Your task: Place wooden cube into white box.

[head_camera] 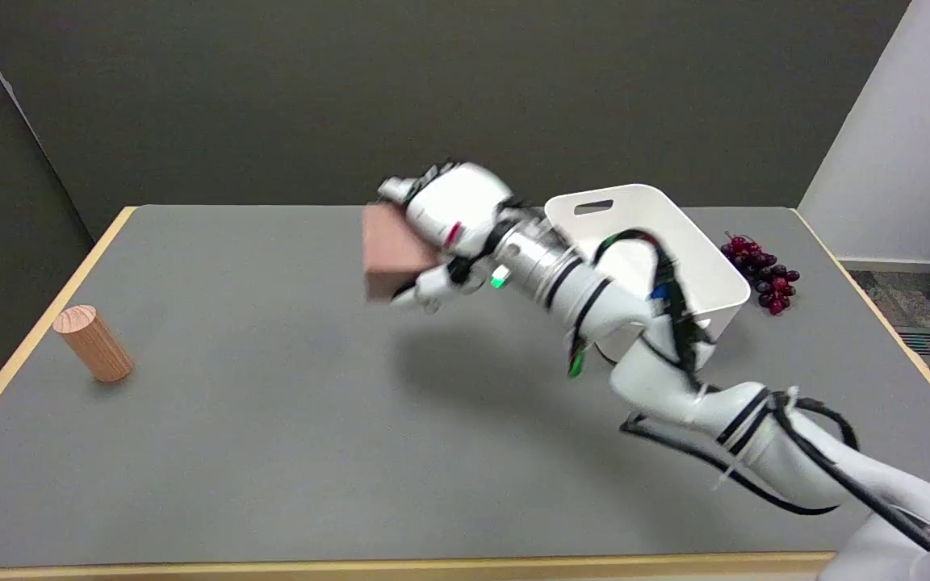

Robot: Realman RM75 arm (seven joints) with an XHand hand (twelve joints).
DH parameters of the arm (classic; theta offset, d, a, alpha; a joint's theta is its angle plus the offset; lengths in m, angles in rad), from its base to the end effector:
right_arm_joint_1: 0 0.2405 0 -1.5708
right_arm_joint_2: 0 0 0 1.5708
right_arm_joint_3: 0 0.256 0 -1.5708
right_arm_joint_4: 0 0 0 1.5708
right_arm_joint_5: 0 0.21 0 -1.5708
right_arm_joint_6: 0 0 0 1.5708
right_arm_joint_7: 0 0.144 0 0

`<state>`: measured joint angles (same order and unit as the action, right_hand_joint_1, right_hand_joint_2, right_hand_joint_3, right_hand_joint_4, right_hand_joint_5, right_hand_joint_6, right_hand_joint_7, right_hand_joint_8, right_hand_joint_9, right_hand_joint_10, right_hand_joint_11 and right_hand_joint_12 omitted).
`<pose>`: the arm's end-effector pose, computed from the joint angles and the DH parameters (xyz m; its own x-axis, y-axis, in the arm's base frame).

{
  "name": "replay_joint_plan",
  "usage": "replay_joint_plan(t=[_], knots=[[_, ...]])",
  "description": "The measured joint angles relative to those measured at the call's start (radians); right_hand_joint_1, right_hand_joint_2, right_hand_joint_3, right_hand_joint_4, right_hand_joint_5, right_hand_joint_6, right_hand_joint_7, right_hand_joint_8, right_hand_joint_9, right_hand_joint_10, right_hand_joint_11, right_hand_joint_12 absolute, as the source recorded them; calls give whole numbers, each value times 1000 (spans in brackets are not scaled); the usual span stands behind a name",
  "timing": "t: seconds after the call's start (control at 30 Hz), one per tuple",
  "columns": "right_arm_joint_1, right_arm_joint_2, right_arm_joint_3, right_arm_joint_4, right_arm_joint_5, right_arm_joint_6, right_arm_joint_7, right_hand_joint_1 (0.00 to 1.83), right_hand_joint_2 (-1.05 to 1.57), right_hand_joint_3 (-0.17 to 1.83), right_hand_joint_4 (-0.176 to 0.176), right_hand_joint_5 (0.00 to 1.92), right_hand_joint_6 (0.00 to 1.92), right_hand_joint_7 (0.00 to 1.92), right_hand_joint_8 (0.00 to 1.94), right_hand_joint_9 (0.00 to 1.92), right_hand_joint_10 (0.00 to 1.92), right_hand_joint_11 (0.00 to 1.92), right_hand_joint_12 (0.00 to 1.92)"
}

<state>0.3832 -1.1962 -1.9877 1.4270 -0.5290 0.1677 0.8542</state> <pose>-0.1806 -0.4138 0.2024 0.9712 0.2242 -0.0800 0.1707 -0.4215 0.8906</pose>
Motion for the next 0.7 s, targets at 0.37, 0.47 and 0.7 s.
replay_joint_plan(t=[0.37,0.47,0.7], knots=[[-101,83,280,121,-60,-104,-14,1204,1110,267,-153,589,1529,919,1243,772,1282,622,1655],[-145,110,347,140,-69,-140,-8,1204,1111,266,-153,588,1530,917,1245,772,1282,622,1655],[-221,152,450,148,-84,-200,16,1204,1111,266,-153,588,1530,917,1247,772,1280,622,1653]])
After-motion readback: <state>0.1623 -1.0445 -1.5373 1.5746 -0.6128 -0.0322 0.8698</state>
